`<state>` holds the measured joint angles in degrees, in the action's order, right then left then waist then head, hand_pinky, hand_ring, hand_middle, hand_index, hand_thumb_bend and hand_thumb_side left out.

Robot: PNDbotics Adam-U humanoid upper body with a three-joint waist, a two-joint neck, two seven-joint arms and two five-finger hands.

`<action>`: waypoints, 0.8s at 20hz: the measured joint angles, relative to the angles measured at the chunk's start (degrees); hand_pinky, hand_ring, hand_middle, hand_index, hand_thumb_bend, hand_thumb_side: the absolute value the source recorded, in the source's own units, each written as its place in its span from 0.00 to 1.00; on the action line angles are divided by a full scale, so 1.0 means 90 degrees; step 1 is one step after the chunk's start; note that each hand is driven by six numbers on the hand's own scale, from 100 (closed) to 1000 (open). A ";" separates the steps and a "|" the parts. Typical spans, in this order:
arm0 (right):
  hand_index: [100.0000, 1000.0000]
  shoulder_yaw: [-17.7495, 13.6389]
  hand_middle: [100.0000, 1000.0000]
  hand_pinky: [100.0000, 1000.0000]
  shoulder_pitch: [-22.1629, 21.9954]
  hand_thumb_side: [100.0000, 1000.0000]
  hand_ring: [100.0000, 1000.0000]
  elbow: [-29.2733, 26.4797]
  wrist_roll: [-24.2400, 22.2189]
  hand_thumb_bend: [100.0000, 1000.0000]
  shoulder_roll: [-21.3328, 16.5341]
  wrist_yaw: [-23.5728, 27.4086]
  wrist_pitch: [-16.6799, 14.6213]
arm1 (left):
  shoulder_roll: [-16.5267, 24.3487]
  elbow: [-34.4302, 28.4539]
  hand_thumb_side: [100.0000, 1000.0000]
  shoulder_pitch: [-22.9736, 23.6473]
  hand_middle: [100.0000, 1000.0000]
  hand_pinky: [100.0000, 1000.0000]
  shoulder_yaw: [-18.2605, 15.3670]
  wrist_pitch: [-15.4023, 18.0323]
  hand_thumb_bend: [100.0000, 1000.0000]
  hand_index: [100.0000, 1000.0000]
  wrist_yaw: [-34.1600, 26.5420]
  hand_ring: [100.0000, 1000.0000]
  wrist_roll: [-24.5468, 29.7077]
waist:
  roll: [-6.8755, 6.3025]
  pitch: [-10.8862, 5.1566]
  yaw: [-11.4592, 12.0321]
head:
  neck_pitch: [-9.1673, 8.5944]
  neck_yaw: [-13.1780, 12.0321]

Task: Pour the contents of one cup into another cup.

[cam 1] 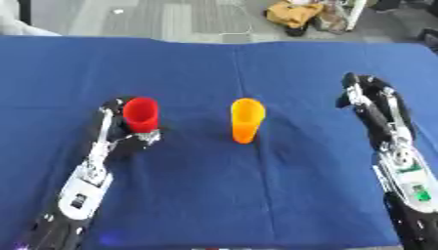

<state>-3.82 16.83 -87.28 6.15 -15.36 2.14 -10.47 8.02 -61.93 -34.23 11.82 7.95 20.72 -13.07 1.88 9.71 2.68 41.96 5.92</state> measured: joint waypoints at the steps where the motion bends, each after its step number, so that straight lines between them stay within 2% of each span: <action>1: 0.55 0.0000 0.34 0.43 0.0000 0.47 0.40 0.0000 -0.0003 0.12 0.0000 0.0000 -0.0002 | 0.0000 0.0001 0.20 0.0000 0.57 0.31 0.0002 0.0004 0.59 0.74 0.0000 0.56 0.0003 | 0.0000 0.0000 0.0000 | 0.0000 0.0000; 7: 0.55 0.0000 0.34 0.43 0.0000 0.47 0.40 0.0000 -0.0009 0.12 0.0000 0.0000 -0.0004 | -0.0001 0.0020 0.11 -0.0009 0.52 0.26 0.0029 0.0022 0.40 0.71 0.0000 0.51 -0.0003 | -0.0001 0.0000 0.0000 | 0.0000 0.0001; 10: 0.55 0.0000 0.34 0.43 0.0000 0.47 0.40 0.0001 -0.0011 0.12 0.0000 0.0000 -0.0003 | -0.0003 0.0031 0.04 -0.0010 0.48 0.22 0.0030 0.0040 0.25 0.69 -0.0019 0.48 -0.0039 | -0.0001 0.0000 -0.0002 | 0.0000 0.0001; 14: 0.55 0.0000 0.34 0.43 0.0000 0.47 0.40 0.0003 -0.0018 0.12 0.0001 0.0000 0.0003 | -0.0006 0.0038 0.00 -0.0009 0.45 0.19 0.0031 0.0057 0.16 0.67 -0.0087 0.45 -0.0106 | -0.0001 0.0000 -0.0008 | 0.0000 0.0001; 15: 0.55 0.0000 0.34 0.43 0.0000 0.47 0.40 0.0004 -0.0020 0.12 0.0001 0.0000 0.0004 | -0.0007 0.0038 0.00 -0.0009 0.44 0.18 0.0032 0.0068 0.11 0.66 -0.0115 0.44 -0.0128 | -0.0001 0.0000 -0.0010 | 0.0000 0.0001; 16: 0.55 0.0000 0.34 0.43 0.0000 0.47 0.40 0.0004 -0.0021 0.12 0.0001 0.0000 0.0005 | -0.0007 0.0038 0.00 -0.0007 0.43 0.17 0.0032 0.0078 0.11 0.66 -0.0146 0.44 -0.0159 | -0.0001 0.0000 -0.0012 | 0.0000 0.0001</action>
<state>-3.82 16.83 -87.24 5.96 -15.36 2.14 -10.43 7.96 -61.59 -34.29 12.10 8.65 19.40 -14.51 1.87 9.71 2.58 41.96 5.93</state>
